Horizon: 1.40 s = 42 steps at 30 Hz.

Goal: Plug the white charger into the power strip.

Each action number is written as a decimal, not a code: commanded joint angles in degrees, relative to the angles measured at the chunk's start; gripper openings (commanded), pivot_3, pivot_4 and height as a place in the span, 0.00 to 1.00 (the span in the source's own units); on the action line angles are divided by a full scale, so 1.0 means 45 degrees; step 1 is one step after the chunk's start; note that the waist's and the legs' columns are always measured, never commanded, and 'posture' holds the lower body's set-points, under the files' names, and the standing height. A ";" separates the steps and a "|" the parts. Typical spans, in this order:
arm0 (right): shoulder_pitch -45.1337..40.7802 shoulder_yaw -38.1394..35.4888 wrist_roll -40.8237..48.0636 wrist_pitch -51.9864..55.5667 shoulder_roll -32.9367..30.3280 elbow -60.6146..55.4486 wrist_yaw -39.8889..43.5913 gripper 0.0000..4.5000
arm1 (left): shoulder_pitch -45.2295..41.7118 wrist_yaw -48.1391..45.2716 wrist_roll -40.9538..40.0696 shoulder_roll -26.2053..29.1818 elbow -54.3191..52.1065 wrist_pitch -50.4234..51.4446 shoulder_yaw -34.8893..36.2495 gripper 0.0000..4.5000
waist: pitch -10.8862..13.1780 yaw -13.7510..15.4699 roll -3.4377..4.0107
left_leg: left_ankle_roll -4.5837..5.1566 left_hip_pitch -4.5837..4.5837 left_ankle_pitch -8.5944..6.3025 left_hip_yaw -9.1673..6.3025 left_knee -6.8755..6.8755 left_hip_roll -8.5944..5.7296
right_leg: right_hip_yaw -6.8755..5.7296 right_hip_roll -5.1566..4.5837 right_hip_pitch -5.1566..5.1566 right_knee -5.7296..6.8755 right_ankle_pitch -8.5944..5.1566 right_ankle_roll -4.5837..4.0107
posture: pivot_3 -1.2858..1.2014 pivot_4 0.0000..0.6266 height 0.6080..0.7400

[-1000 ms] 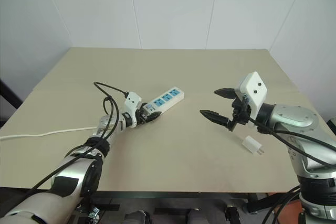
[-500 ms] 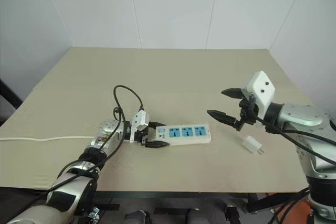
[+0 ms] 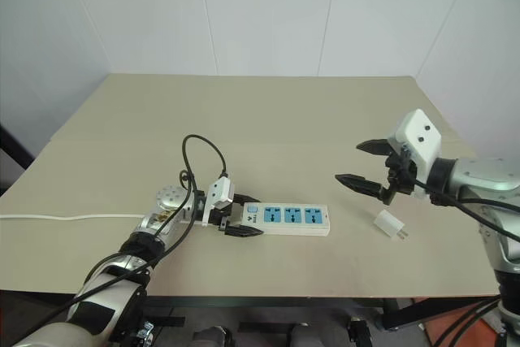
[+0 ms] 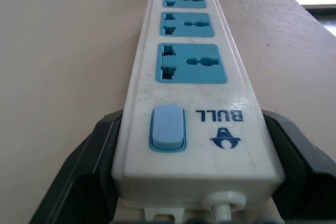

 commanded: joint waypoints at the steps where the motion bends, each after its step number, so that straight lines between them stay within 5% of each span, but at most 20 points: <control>1: -0.0174 -0.0020 -0.0066 0.0788 -0.0870 0.0451 0.0435 1.00 | 0.0157 -0.0149 0.0057 0.0095 -0.0207 0.0302 -0.0233 0.73 | 0.0000 -0.0002 0.0000 | 0.0000 -0.0001 0.0000 0.0001 0.0000 0.0000 | 0.0000 0.0000 -0.0001 0.0000 0.0000 0.0000 | 0.52 0.24 1.00; 6: -0.1900 0.2465 -0.1046 0.3567 -0.2625 0.2109 0.1034 1.00 | 0.0195 -0.0265 0.0009 -0.0032 -0.0322 0.0598 -0.0382 0.73 | -0.0014 -0.0047 0.0025 | 0.0000 0.0003 0.0000 0.0009 0.0003 0.0003 | 0.0005 0.0000 -0.0005 0.0001 -0.0002 -0.0002 | 0.52 0.24 1.00; 19: -0.6756 0.8596 -0.3493 0.7728 -0.1979 0.4668 0.2397 1.00 | 0.0556 -0.0238 0.0022 -0.0076 -0.0768 0.0899 -0.0576 0.73 | -0.0029 0.0012 0.0052 | 0.0000 -0.0025 -0.0001 0.0014 0.0004 0.0001 | 0.0005 -0.0005 -0.0034 -0.0005 -0.0005 -0.0004 | 0.52 0.24 1.00; 42: -0.6788 1.0350 -0.5691 0.6073 -0.0580 0.6633 0.3148 1.00 | 0.0751 -0.0101 0.0039 0.0014 -0.1278 0.1161 -0.0647 0.73 | -0.0031 -0.0015 0.0054 | 0.0000 -0.0018 -0.0001 0.0014 0.0016 0.0002 | 0.0003 -0.0003 -0.0030 0.0004 -0.0004 -0.0002 | 0.52 0.24 1.00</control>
